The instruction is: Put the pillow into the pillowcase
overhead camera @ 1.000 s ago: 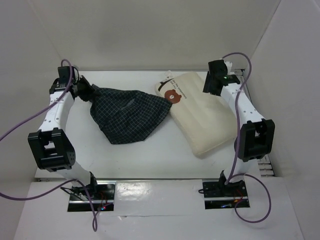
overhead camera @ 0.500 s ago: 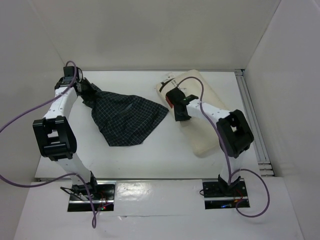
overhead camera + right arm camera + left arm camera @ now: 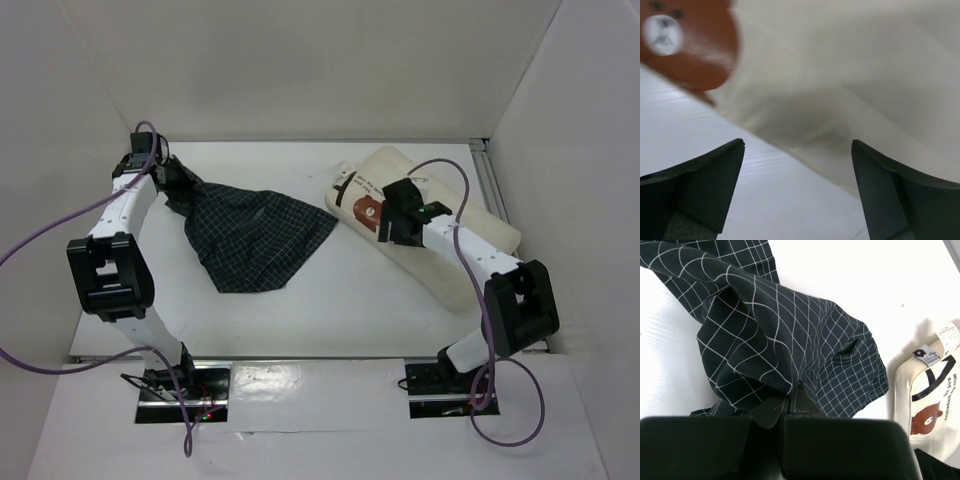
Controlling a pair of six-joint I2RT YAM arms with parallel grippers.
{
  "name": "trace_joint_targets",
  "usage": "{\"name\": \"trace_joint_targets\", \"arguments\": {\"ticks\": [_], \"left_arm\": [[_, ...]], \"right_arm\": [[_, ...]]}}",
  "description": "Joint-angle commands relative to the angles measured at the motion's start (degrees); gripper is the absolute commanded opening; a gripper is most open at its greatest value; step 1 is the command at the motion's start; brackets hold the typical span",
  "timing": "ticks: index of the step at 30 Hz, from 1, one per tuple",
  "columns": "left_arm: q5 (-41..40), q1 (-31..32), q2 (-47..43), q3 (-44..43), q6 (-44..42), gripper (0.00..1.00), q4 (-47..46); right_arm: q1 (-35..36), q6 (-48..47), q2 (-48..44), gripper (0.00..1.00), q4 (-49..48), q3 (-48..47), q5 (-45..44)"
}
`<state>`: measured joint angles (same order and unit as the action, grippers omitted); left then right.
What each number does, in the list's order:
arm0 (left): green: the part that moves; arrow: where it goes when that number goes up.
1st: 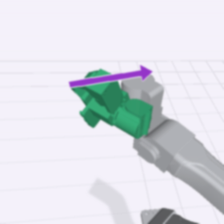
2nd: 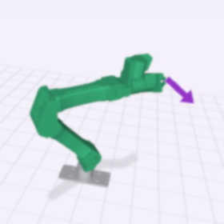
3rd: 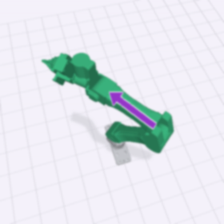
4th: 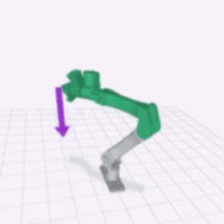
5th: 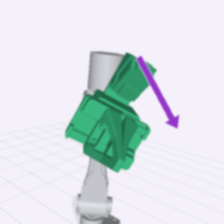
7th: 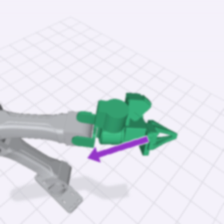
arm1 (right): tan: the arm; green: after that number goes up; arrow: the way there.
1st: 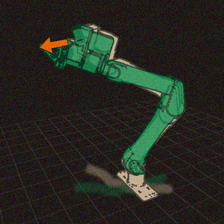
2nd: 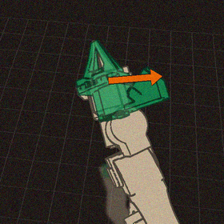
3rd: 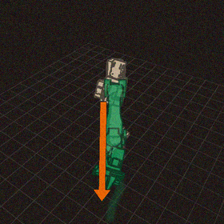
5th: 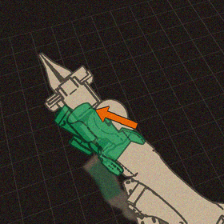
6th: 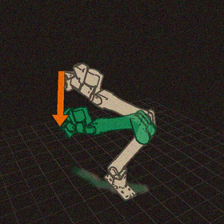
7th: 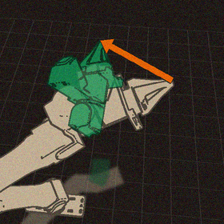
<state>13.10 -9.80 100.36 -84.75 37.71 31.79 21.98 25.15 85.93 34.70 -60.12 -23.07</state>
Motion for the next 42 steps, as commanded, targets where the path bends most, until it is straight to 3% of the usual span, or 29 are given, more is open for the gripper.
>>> {"name": "trace_joint_targets", "arguments": {"ticks": [1, 4, 5, 7, 11, 14, 19, 23, 24, 25, 26, 31, 35, 38, 42], "left_arm": [[-0.2, 0.4, -2.9, -0.1, -1.2, 0.00, -0.2], [-1.8, 0.4, -2.9, -0.6, -2.7, 0.00, 4.1], [-2.4, 0.4, -3.6, -0.6, -3.4, 0.00, 4.1], [-2.9, 0.4, -4.4, 0.7, -3.4, 0.00, 4.1], [-2.8, 0.4, -6.0, 0.7, -4.6, 0.00, 4.6], [-2.3, 0.9, -6.0, 1.3, -4.6, 0.00, 4.6], [-2.3, 0.9, -6.6, 1.3, -5.2, 0.00, 5.3], [-1.8, 0.9, -6.6, 1.8, -5.2, 0.00, 5.3], [-1.8, 0.9, -6.6, 1.1, -5.2, 0.00, 5.3], [-1.8, 0.9, -7.1, 0.6, -5.2, 0.00, 5.9], [-1.8, 0.9, -7.1, -0.9, -5.2, 0.00, 5.9], [0.1, 0.9, -3.1, -12.6, -5.7, 0.00, 8.6], [0.6, 0.9, 1.1, -28.8, -6.9, 0.00, 12.9], [0.0, 0.9, 0.5, -30.9, -6.9, 0.00, 12.9], [0.8, 0.9, -2.7, -26.8, -7.5, 0.00, 12.9]], "right_arm": [[4.6, -2.0, -3.3, 1.00, -3.2, -5.2, 6.8], [11.1, 3.6, -1.1, 1.00, -8.5, -7.4, 15.6], [12.8, 7.3, 0.2, 1.00, -15.4, -6.4, 19.3], [17.6, 11.3, 7.3, 1.00, -19.4, -7.5, 25.1], [23.6, 16.2, 17.7, 1.00, -20.5, -15.4, 21.2], [24.3, 17.4, 23.2, 1.00, -22.8, -18.6, 21.3], [26.0, 17.4, 31.9, 0.92, -19.6, -26.4, 18.3], [27.2, 18.0, 35.7, 0.60, -17.5, -30.3, 15.6], [27.2, 18.0, 36.3, 0.46, -17.5, -30.3, 15.6], [27.2, 18.6, 35.8, 0.12, -16.9, -30.3, 14.7], [27.2, 18.6, 35.2, 0.00, -16.9, -30.3, 13.4], [21.7, 13.5, 28.3, 0.00, -14.9, -34.7, 11.1], [18.1, 7.6, 25.3, 0.00, -8.3, -44.3, 12.3], [17.3, 3.9, 23.5, 0.00, -3.3, -49.6, 13.0], [19.9, 2.1, 17.9, 0.00, -0.2, -44.7, 14.1]]}}
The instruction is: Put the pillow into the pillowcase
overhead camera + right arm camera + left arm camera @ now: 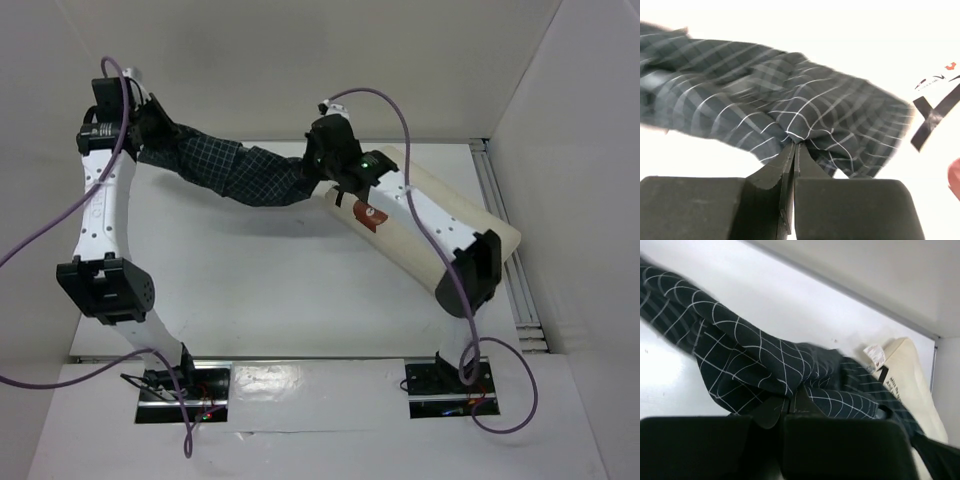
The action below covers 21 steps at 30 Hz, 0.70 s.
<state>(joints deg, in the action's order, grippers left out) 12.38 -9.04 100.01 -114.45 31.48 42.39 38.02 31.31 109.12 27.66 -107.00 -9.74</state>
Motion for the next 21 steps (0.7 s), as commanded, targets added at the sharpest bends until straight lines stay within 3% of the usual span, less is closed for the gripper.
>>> {"name": "trace_joint_targets", "arguments": {"ticks": [1, 5, 6, 7, 8, 9, 10, 11, 12, 14, 17, 21], "left_arm": [[1.5, 0.2, -3.4, 4.7, -1.3, 0.00, 2.3], [0.4, 0.2, -10.2, 18.0, -1.9, 0.00, 1.2], [-1.0, 0.2, -11.4, 20.8, -2.4, 0.09, 0.4], [-3.4, 0.2, -13.1, 25.9, -2.4, 0.27, -0.1], [-5.6, 0.2, -13.1, 28.2, -2.4, 0.85, -0.8], [-7.7, 0.2, -13.1, 29.8, -2.4, 1.00, -0.8], [-7.7, 0.2, -10.6, 29.8, -2.4, 1.00, -0.8], [-6.6, 0.2, -8.7, 28.4, -3.4, 1.00, 1.3], [-4.3, 0.2, -6.9, 26.5, -3.9, 1.00, 3.3], [-1.9, 0.2, -5.1, 23.2, -4.9, 1.00, 4.2], [-0.5, 3.1, -5.8, 23.2, -7.2, 0.98, 2.9], [-2.0, 8.1, -5.3, 26.8, -7.2, 0.80, 2.9]], "right_arm": [[5.7, -4.1, -8.4, 0.00, 7.5, 3.9, 0.1], [9.8, -2.8, -15.1, 0.00, 10.7, 13.1, -1.1], [9.8, -1.3, -15.9, 0.00, 11.8, 14.8, -1.1], [10.3, -1.3, -16.6, 0.00, 11.8, 16.6, -0.6], [9.7, -0.6, -16.6, 0.01, 11.8, 20.6, -0.5], [9.2, -0.6, -16.6, 0.10, 11.8, 22.2, -0.5], [8.7, -0.6, -16.0, 0.43, 11.8, 23.4, 0.8], [7.1, -1.2, -14.1, 0.64, 11.8, 24.2, 0.9], [7.1, -1.3, -12.9, 0.75, 14.4, 24.2, 0.1], [6.3, -1.3, -11.2, 0.84, 17.2, 21.1, -4.3], [6.3, -1.3, -12.5, 0.84, 18.7, 21.0, -7.6], [7.9, -0.6, -17.8, 0.76, 15.0, 25.4, -7.6]]}}
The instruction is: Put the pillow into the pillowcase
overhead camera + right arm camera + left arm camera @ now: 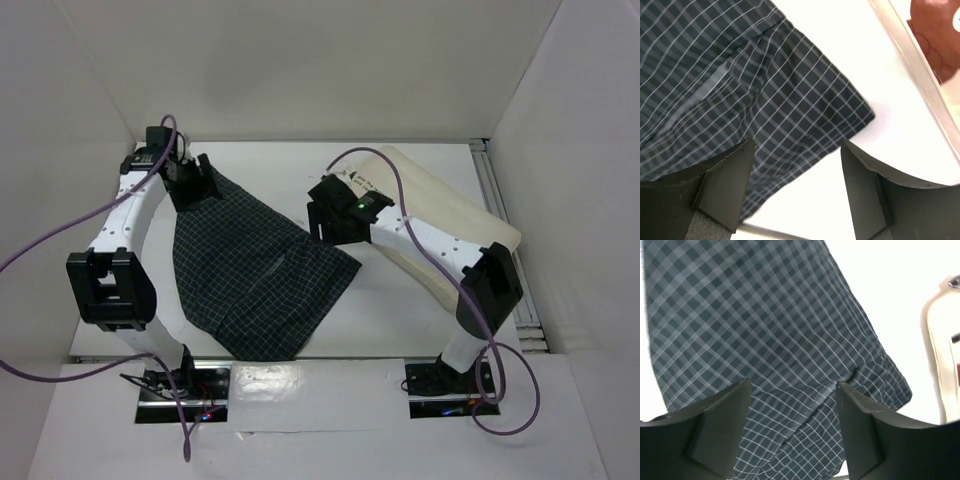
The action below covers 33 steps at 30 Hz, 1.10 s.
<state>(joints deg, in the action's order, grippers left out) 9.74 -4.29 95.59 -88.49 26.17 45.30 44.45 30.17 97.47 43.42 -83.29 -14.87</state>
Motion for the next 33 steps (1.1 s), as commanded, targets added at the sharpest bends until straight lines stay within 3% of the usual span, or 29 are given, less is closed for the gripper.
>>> {"name": "trace_joint_targets", "arguments": {"ticks": [1, 3, 6, 9, 15, 18, 21, 23, 24, 27, 33], "left_arm": [[0.1, 4.5, -0.3, 1.9, -1.9, 0.78, 0.0], [0.1, 7.9, 0.2, 5.0, -2.9, 0.74, -0.6], [-6.0, 12.8, 0.7, 9.7, -3.4, 0.69, 0.0], [-11.0, 14.9, -1.0, 15.9, -0.8, 0.69, 0.0], [-11.1, 17.8, -3.6, 23.0, 3.2, 0.70, -3.7], [-11.1, 18.4, -1.1, 24.3, 2.7, 0.68, -6.8], [-11.8, 19.4, 1.4, 24.3, 2.0, 0.66, -7.3], [-10.5, 20.2, 1.4, 24.3, 0.8, 0.66, -7.3], [-10.0, 21.0, 2.0, 23.8, -0.3, 0.68, -7.3], [-9.3, 23.1, 2.7, 23.1, -2.0, 0.73, -6.8], [-9.8, 26.3, 6.7, 21.3, -2.6, 0.71, -6.3]], "right_arm": [[1.5, 0.5, -6.2, 0.76, -0.8, 2.9, -1.2], [2.0, 1.4, -6.2, 0.76, -0.8, 6.2, 1.7], [3.4, 2.9, -6.7, 0.78, -2.7, 10.8, 6.1], [4.9, 3.6, -5.9, 0.80, -6.7, 14.0, 10.3], [6.1, 4.6, 0.7, 0.83, -11.5, 15.3, 11.8], [6.1, 5.2, 2.6, 0.74, -15.3, 16.5, 11.8], [6.1, 5.2, 5.3, 0.53, -16.8, 17.1, 11.8], [5.5, 5.7, 6.5, 0.36, -16.8, 17.1, 10.5], [5.5, 5.7, 7.1, 0.19, -16.8, 17.6, 10.5], [4.1, 5.7, 7.6, 0.00, -15.7, 17.6, 7.5], [0.0, 4.6, 7.6, 0.00, -13.6, 18.2, 2.0]]}}
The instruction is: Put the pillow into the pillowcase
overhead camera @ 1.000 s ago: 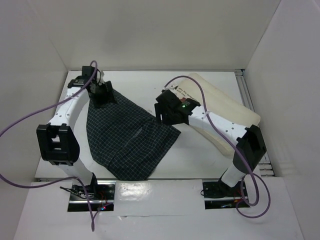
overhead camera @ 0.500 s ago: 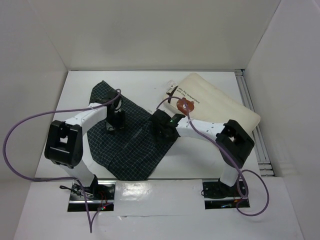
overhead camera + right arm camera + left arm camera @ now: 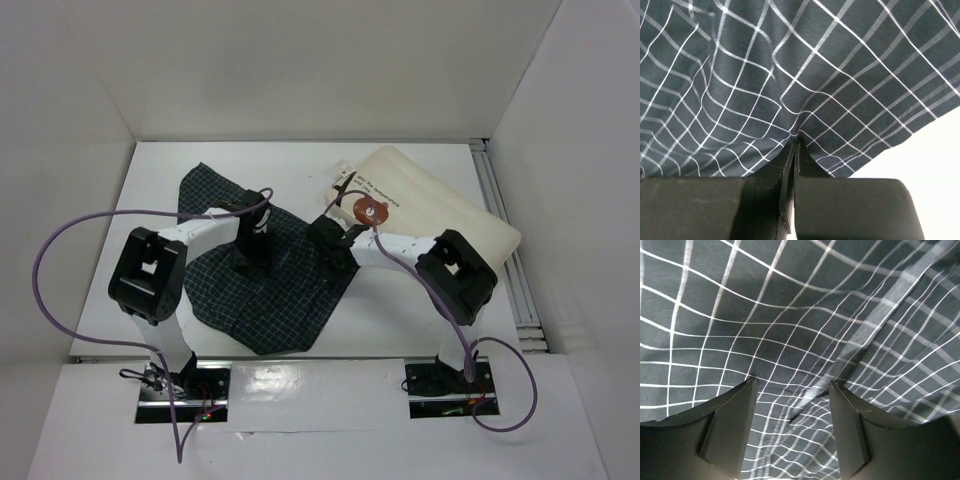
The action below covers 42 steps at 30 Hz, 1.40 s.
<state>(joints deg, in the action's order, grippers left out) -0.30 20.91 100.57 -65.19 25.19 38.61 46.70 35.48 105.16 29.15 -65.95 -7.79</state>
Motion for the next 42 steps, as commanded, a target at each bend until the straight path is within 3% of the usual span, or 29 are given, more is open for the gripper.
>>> {"name": "trace_joint_targets", "arguments": {"ticks": [1, 15, 20, 31, 32, 33, 42], "left_arm": [[0.2, 1.1, 2.3, -2.7, -1.6, 0.71, 0.4], [-0.2, 4.6, 9.3, -10.9, -1.1, 0.64, 0.4], [-1.7, 5.2, 10.1, -12.2, -1.6, 0.43, 1.6], [-2.3, 5.2, 8.9, -13.2, -2.2, 0.22, 2.9], [-2.3, 5.2, 8.8, -13.2, -2.2, 0.08, 2.9], [-2.3, 5.2, 8.8, -13.2, -2.2, 0.00, 2.9], [-2.1, 4.6, 5.7, -17.6, -1.6, 0.00, 6.1]], "right_arm": [[-2.2, -1.4, -0.7, 0.00, 0.6, 0.9, -5.7], [-4.9, -3.6, 0.5, 0.00, 0.6, -0.6, -6.4], [-4.9, -3.6, 0.5, 0.00, 1.2, -0.6, -6.4], [-5.4, -3.6, 0.5, 0.00, 1.2, -1.6, -6.4], [-5.4, -3.6, 0.5, 0.00, 1.2, -1.6, -6.4], [-5.4, -3.6, 0.5, 0.00, 1.2, -1.6, -6.4], [-5.4, -4.1, 0.5, 0.00, 1.7, -2.2, -7.0]]}}
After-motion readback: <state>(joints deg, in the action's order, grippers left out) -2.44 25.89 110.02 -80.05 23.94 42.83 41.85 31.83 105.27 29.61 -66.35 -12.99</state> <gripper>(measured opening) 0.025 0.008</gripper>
